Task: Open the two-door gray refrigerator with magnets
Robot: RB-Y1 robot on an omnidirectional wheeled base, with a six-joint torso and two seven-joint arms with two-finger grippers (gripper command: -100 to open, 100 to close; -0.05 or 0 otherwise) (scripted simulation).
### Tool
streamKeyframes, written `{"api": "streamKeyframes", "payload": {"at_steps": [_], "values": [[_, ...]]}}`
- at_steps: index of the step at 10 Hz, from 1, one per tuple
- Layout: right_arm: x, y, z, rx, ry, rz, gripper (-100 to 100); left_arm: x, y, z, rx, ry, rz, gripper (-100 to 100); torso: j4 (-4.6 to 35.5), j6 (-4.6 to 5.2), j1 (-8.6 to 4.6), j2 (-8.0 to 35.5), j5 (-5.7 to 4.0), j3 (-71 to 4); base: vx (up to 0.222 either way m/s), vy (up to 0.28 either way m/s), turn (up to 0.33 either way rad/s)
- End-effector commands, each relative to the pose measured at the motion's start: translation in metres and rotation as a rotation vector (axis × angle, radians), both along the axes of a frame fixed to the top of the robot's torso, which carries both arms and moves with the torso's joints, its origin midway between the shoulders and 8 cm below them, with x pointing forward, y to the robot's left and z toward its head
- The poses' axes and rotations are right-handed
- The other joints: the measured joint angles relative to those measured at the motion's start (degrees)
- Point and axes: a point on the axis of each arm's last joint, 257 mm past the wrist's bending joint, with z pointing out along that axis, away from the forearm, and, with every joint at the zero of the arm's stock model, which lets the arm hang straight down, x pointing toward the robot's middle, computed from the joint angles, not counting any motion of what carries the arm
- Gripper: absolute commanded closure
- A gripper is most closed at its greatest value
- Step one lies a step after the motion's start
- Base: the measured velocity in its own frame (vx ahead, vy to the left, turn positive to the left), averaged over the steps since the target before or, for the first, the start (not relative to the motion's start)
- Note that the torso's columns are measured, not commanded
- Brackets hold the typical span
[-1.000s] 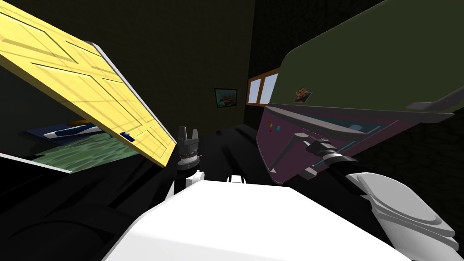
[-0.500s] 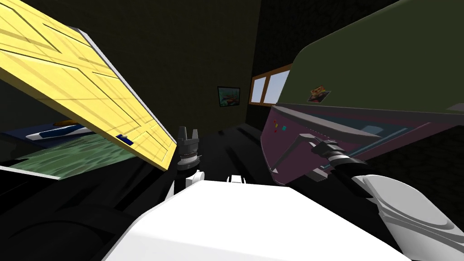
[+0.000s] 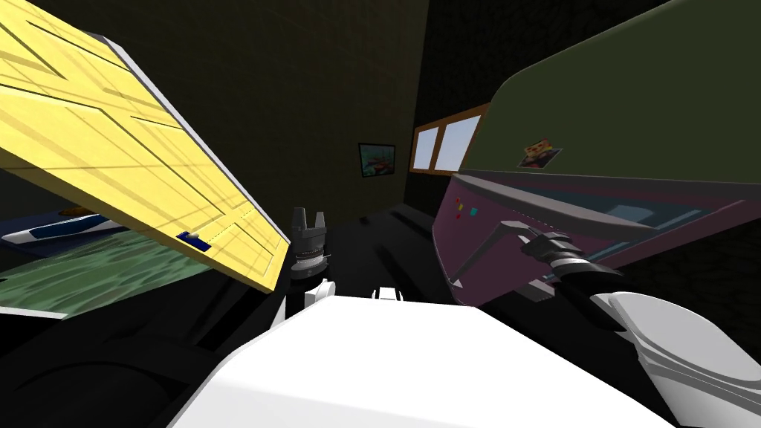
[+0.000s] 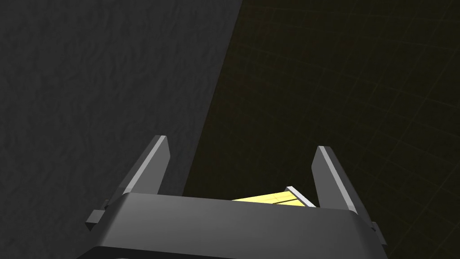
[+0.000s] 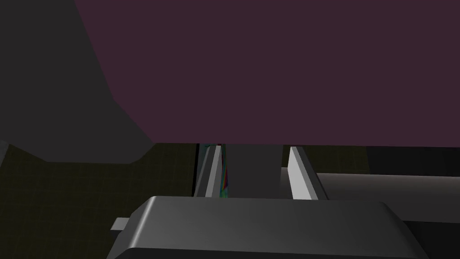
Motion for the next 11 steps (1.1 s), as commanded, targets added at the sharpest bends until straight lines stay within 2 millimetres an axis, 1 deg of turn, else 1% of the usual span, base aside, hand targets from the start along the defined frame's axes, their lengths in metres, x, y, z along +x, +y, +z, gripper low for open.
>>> {"api": "streamKeyframes", "payload": {"at_steps": [1, 2, 3, 4, 5, 6, 7, 8, 9, 10, 11], "values": [[-0.011, -0.019, 0.001, 0.002, -0.002, -0.045, 100, 0.000, 0.000, 0.000, 0.000, 0.000, 0.000, 0, 0.0, -0.01, 0.00, -0.1, 0.00, -0.1, 0.158, 0.297, -0.057], [-0.017, -0.027, 0.001, 0.001, -0.004, -0.067, 100, 0.000, 0.000, 0.000, 0.000, 0.000, 0.000, 0, 0.0, 0.00, -0.13, 0.0, 0.04, 0.0, 0.127, 0.289, -0.041], [-0.017, -0.027, 0.001, 0.001, -0.004, -0.067, 100, 0.000, 0.000, 0.000, 0.000, 0.000, 0.000, 0, 0.0, 0.09, -0.13, 0.2, 0.00, 0.1, 0.129, 0.226, -0.032], [-0.022, -0.036, 0.002, 0.001, -0.005, -0.088, 100, 0.000, 0.000, 0.000, 0.000, 0.000, 0.000, 0, 0.1, 0.05, -0.30, 0.2, 0.02, 0.1, 0.178, 0.222, -0.049], [-0.028, -0.044, 0.003, 0.000, -0.006, -0.110, 100, 0.000, 0.000, 0.000, 0.000, 0.000, 0.000, 0, 0.1, 0.00, -0.25, 0.0, 0.03, 0.0, 0.163, 0.252, -0.063], [-0.028, -0.044, 0.003, 0.000, -0.006, -0.110, 100, 0.000, 0.000, 0.000, 0.000, 0.000, 0.000, 0, 0.0, -0.04, -0.13, 0.0, 0.04, -0.1, 0.115, 0.242, -0.026], [-0.034, -0.052, 0.004, -0.001, -0.008, -0.131, 100, 0.000, 0.000, 0.000, 0.000, 0.000, 0.000, 0, 0.0, -0.07, -0.08, 0.1, 0.05, 0.0, 0.130, 0.271, -0.011], [-0.032, -0.049, 0.003, -0.002, -0.004, -0.122, 100, 0.000, 0.000, 0.000, 0.000, 0.000, 0.000, 0, 0.0, 0.06, 0.05, 0.1, 0.05, 0.1, 0.060, 0.138, -0.025], [-0.039, -0.058, 0.001, 0.002, -0.002, -0.146, 100, 0.000, 0.000, 0.000, 0.000, 0.000, 0.000, 0, 0.2, 0.12, -0.39, 0.4, 0.05, 0.2, 0.085, 0.152, -0.019], [-0.039, -0.058, 0.001, 0.002, -0.002, -0.146, 100, 0.000, 0.000, 0.000, 0.000, 0.000, 0.000, 0, 0.1, 0.25, -0.23, 0.4, -0.04, 0.3, 0.126, 0.157, -0.037], [-0.046, -0.067, 0.001, 0.002, -0.002, -0.169, 100, 0.000, 0.000, 0.000, 0.000, 0.000, 0.000, 0, 0.1, 0.22, -0.16, 0.3, -0.04, 0.2, 0.177, 0.210, -0.041]]}}
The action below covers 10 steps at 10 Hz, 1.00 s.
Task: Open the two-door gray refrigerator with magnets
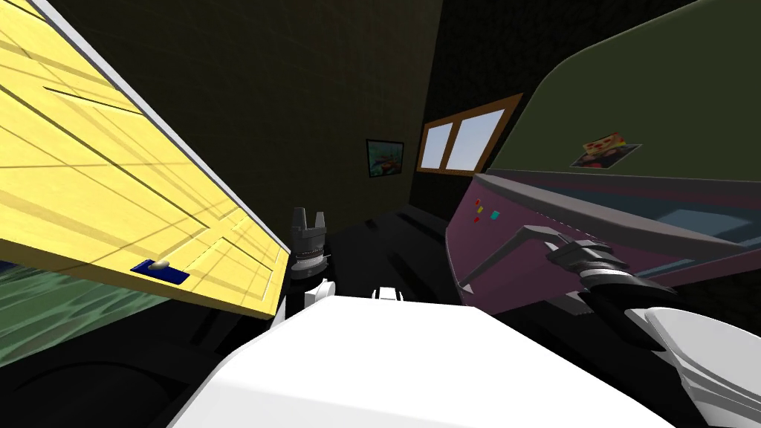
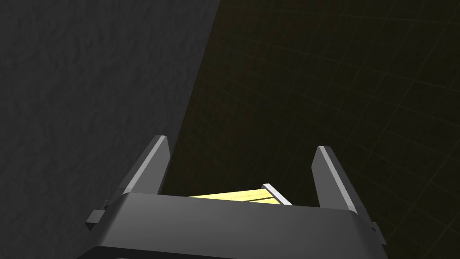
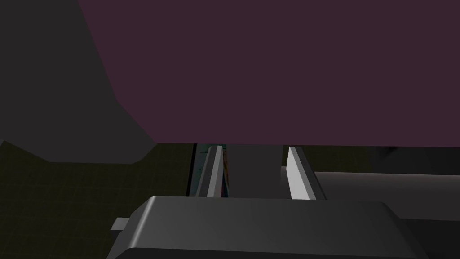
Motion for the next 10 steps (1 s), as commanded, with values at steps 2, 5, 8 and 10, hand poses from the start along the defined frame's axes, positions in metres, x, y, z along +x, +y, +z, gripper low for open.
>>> {"api": "streamKeyframes", "payload": {"at_steps": [2, 5, 8, 10], "values": [[-0.007, -0.012, 0.017, -0.004, 0.000, -0.004, -100, 0.000, 0.000, 0.000, 0.000, 0.000, 0.000, 0, 0.0, -0.01, -0.04, 0.0, 0.03, 0.0, 0.065, 0.090, -0.060], [-0.009, -0.018, 0.033, -0.005, 0.000, 0.007, -100, 0.000, 0.000, 0.000, 0.000, 0.000, 0.000, 0, 0.1, 0.04, 0.06, 0.3, 0.06, 0.2, 0.019, -0.003, -0.035], [-0.011, -0.024, 0.051, -0.005, 0.000, 0.019, -100, 0.000, 0.000, 0.000, 0.000, 0.000, 0.000, 0, 0.1, -0.05, 0.51, 0.1, 0.35, 0.0, 0.033, 0.036, -0.047], [-0.011, -0.024, 0.039, 0.006, 0.016, 0.016, 0, 0.000, 0.000, 0.000, 0.000, 0.000, 0.000, 0, 0.2, -0.07, 0.52, 0.2, 0.42, 0.1, 0.005, 0.007, -0.009]]}}
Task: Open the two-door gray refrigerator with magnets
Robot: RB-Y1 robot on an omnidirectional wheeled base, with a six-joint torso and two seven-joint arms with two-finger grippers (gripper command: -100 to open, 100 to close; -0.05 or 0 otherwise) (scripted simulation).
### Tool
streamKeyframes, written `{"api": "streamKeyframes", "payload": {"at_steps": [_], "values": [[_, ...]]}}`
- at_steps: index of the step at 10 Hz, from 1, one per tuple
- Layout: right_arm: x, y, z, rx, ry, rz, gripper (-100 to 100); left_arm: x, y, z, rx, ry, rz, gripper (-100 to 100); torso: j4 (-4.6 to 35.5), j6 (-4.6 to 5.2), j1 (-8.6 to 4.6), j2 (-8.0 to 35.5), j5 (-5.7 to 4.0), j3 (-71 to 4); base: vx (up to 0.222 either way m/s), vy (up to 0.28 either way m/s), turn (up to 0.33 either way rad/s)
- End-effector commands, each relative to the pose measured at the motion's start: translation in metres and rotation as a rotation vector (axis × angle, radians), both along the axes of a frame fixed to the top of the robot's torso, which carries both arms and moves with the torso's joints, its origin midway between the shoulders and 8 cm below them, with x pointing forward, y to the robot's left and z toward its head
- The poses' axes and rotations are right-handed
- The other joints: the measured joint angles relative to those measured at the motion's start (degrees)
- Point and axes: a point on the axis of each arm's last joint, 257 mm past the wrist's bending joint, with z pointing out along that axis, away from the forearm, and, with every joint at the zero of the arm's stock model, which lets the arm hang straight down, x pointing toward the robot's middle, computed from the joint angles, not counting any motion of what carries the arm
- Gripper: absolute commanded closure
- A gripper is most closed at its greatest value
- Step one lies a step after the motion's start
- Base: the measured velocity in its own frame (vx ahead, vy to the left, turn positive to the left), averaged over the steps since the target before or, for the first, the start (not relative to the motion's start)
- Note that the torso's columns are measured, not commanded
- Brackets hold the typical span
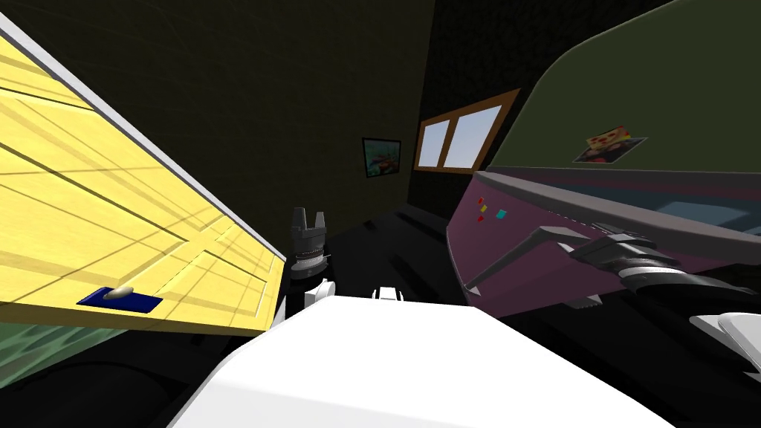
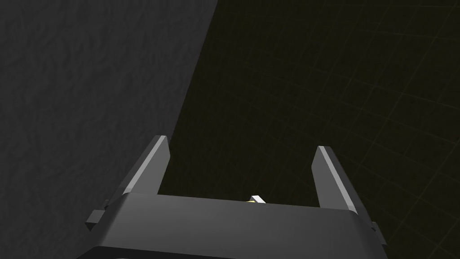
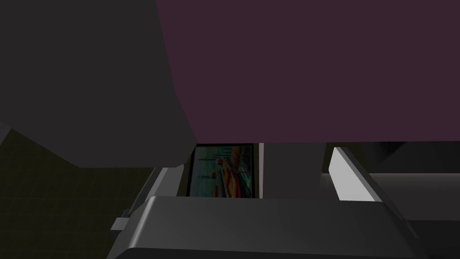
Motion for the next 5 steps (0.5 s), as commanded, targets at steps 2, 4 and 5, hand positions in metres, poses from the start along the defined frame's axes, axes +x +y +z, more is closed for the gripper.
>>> {"api": "streamKeyframes", "payload": {"at_steps": [2, 4, 5], "values": [[-0.0004, 0.0002, -0.0038, 0.004, 0.006, 0.000, 0, 0.0000, 0.0000, 0.0000, 0.000, 0.000, 0.000, 0, 0.0, 0.12, -0.16, 0.0, -0.14, 0.1, 0.000, 0.000, 0.000], [-0.0005, 0.0004, -0.0056, 0.006, 0.009, 0.001, 0, 0.0000, 0.0000, 0.0000, 0.000, 0.000, 0.000, 0, -0.1, 0.14, -0.21, 0.0, -0.22, 0.0, 0.000, 0.000, 0.000], [-0.0006, 0.0004, -0.0061, 0.007, 0.010, 0.001, 0, 0.0000, 0.0000, 0.0000, 0.000, 0.000, 0.000, 0, -0.1, 0.14, -0.22, 0.0, -0.24, 0.0, 0.000, 0.000, 0.000]]}}
